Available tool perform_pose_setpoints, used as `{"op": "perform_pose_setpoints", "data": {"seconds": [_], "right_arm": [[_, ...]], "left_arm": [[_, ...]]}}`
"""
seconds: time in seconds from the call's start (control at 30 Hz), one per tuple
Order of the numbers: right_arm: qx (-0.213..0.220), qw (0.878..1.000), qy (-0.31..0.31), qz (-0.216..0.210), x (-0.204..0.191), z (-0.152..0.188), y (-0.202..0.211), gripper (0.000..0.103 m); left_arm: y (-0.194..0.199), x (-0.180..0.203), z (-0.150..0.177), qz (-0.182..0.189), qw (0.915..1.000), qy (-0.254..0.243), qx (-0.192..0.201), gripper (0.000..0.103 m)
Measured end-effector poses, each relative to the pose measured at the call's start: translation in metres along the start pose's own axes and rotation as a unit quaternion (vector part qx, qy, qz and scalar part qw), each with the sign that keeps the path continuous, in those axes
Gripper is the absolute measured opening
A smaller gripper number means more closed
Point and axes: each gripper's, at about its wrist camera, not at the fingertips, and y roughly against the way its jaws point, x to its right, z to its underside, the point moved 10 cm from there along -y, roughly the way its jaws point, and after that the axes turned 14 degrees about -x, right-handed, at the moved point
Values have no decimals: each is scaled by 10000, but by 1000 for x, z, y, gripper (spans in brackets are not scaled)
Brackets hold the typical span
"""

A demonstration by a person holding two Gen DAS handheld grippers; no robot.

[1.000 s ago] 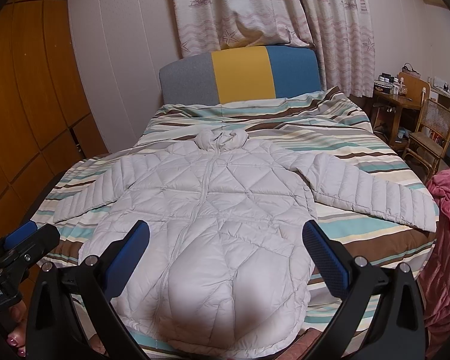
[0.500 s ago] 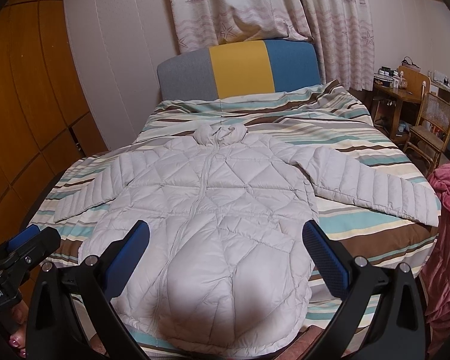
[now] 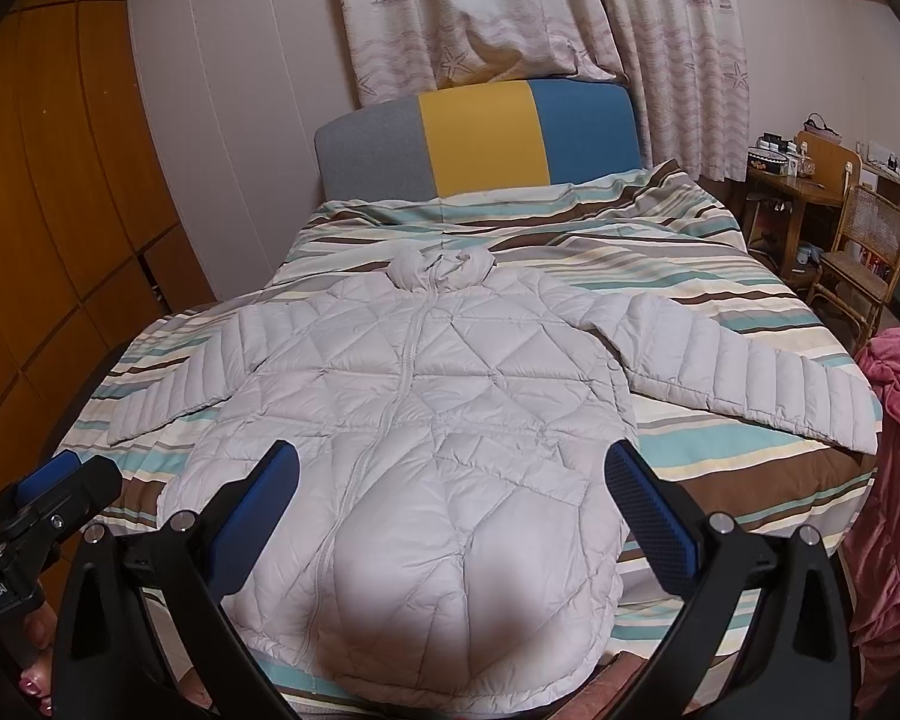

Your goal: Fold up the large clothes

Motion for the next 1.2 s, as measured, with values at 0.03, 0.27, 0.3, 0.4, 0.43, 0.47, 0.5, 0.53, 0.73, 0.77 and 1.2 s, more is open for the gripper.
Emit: {"op": "perform_pose_setpoints", "data": {"seconds": [0.03,0.27,0.3,0.4,0.43,0.47,0.5,0.53,0.73,0.77,1.2], "right_arm": [[-5,10000,-6,6,0,0,0,101],[-15,10000,-3,-5,0,0,0,101],[-33,10000,-8,-12,0,1,-2,101],[-59,10000,-16,-15,1,2,-3,101],[-57,10000,-14,-17,1,1,-3,101],[-54,10000,-9,-15,1,1,-3,101],[-49,10000,-3,-11,0,1,-3,101],[-49,10000,2,-12,0,0,-4,101],[-83,10000,-12,-12,0,1,-5,101],[-87,10000,-13,-10,0,1,-5,101],[-92,9999,-37,26,4,1,-7,101]], "left_arm": [[0,0,0,-5,10000,-2,-4,100],[-1,0,0,-4,10000,8,1,100],[-1,0,0,-5,10000,9,-2,100],[-1,-1,0,-9,10000,3,4,100],[-1,-1,0,-8,10000,5,6,100],[-1,-1,0,-5,10000,2,9,100],[-1,-1,0,-6,10000,2,3,100],[-1,0,0,-10,10000,4,-5,100],[-3,1,2,-7,10000,7,-33,100],[-3,0,2,-7,10000,7,-35,100],[-4,-1,4,-31,10000,28,-46,100]]}}
